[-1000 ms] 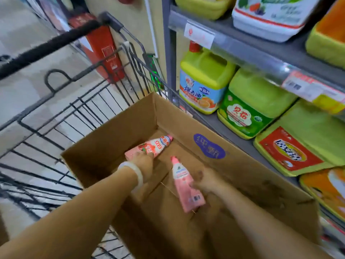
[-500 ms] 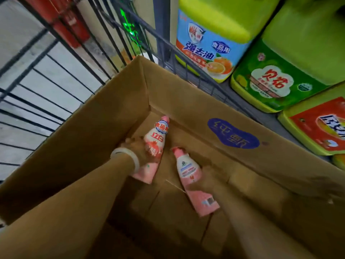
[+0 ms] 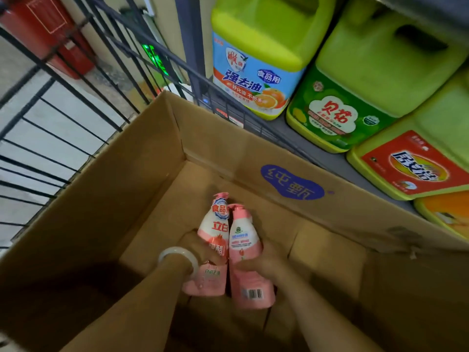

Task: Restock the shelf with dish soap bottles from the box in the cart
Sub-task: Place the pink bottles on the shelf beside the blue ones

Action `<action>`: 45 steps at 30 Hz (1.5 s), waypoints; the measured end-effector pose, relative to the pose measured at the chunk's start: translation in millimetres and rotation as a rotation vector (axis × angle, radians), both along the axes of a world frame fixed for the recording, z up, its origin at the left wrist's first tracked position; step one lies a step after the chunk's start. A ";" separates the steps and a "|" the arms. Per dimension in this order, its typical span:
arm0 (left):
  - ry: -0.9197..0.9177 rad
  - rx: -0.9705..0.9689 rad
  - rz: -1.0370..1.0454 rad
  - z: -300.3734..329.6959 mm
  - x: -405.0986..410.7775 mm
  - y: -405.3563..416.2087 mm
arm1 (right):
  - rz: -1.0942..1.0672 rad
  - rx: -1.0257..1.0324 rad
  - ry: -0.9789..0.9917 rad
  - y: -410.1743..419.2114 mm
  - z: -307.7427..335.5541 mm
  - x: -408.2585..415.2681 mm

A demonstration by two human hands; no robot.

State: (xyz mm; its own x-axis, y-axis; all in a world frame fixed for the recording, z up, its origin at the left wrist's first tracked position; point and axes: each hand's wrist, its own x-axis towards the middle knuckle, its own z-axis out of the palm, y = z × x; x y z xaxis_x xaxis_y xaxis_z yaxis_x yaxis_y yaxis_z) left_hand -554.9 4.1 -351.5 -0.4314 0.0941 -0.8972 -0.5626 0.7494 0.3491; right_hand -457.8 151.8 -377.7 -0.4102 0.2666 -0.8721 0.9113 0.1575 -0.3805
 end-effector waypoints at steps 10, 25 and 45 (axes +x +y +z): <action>0.040 0.306 -0.047 83.7 3.4 6.6 | -0.202 -0.098 0.325 37.2 100.5 28.3; 0.472 0.873 -0.410 329.5 221.0 138.4 | -0.366 0.245 0.928 151.9 359.0 284.3; 0.395 1.297 -0.872 482.3 568.0 377.4 | -0.826 0.760 1.135 269.7 521.3 694.5</action>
